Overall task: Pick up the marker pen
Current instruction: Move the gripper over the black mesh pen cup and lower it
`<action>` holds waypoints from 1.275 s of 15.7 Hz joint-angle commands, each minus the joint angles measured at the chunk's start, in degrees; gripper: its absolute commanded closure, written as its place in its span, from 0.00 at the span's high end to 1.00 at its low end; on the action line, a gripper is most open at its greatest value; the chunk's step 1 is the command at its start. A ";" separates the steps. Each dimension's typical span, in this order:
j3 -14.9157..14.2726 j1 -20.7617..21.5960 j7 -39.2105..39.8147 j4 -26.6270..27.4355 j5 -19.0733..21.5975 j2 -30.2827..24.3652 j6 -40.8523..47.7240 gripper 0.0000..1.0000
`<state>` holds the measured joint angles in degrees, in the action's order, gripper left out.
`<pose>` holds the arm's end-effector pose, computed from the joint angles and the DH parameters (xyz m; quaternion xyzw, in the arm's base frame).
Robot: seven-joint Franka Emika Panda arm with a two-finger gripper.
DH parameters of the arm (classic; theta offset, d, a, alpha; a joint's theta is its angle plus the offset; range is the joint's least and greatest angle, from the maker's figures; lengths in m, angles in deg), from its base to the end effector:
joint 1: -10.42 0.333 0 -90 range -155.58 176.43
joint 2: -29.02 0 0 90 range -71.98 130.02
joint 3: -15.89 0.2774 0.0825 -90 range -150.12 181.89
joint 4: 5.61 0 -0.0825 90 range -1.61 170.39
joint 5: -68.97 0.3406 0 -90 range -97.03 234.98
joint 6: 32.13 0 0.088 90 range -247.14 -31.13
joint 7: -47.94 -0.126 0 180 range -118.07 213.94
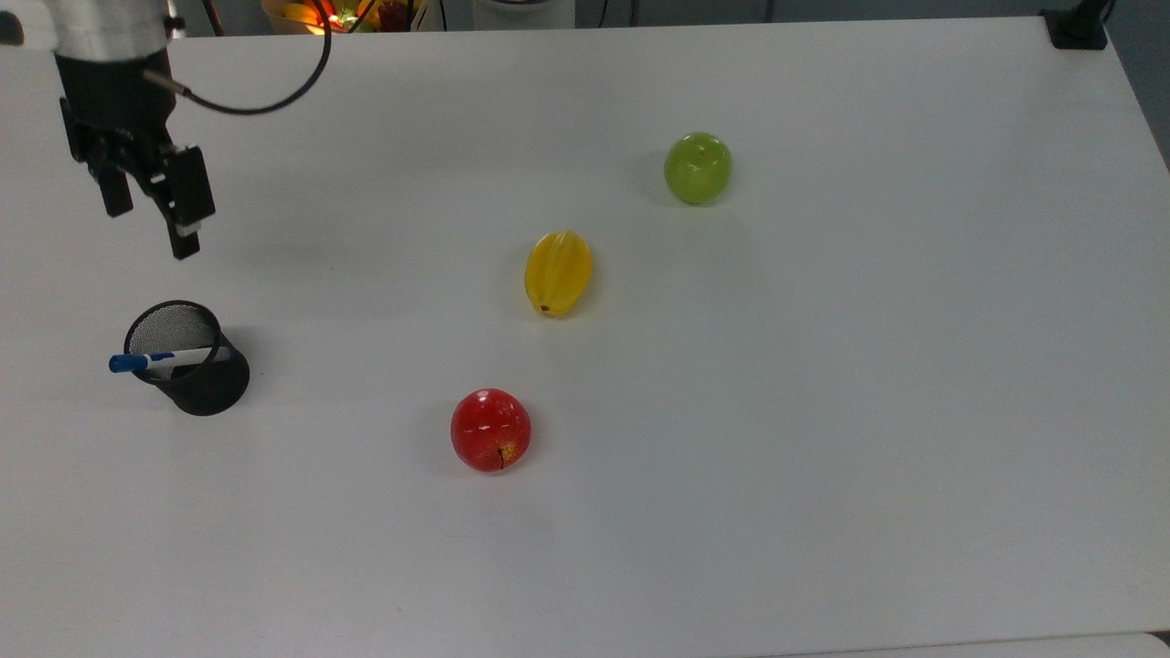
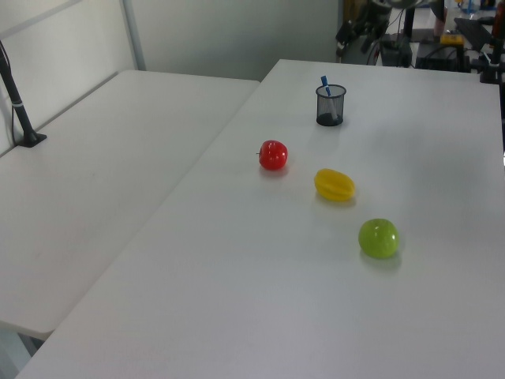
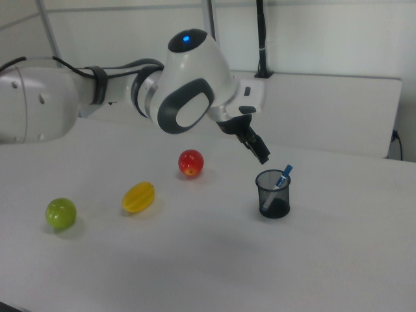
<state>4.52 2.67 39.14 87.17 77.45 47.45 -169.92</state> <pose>0.6175 -0.1962 0.4541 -0.9356 0.2631 -0.2351 0.0108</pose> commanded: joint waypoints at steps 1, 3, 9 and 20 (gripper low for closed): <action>-0.50 -0.15 -2.18 -6.02 1.28 7.49 -5.99 0.95; -0.50 -1.12 -1.84 -7.69 1.19 8.99 -8.10 0.86; -0.68 -1.48 2.65 -12.71 -0.04 14.97 -9.34 0.75; -0.85 -1.48 2.83 -12.62 -0.04 17.70 -12.59 0.46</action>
<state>4.36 0.87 40.87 75.52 77.41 63.85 -180.50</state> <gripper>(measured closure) 0.524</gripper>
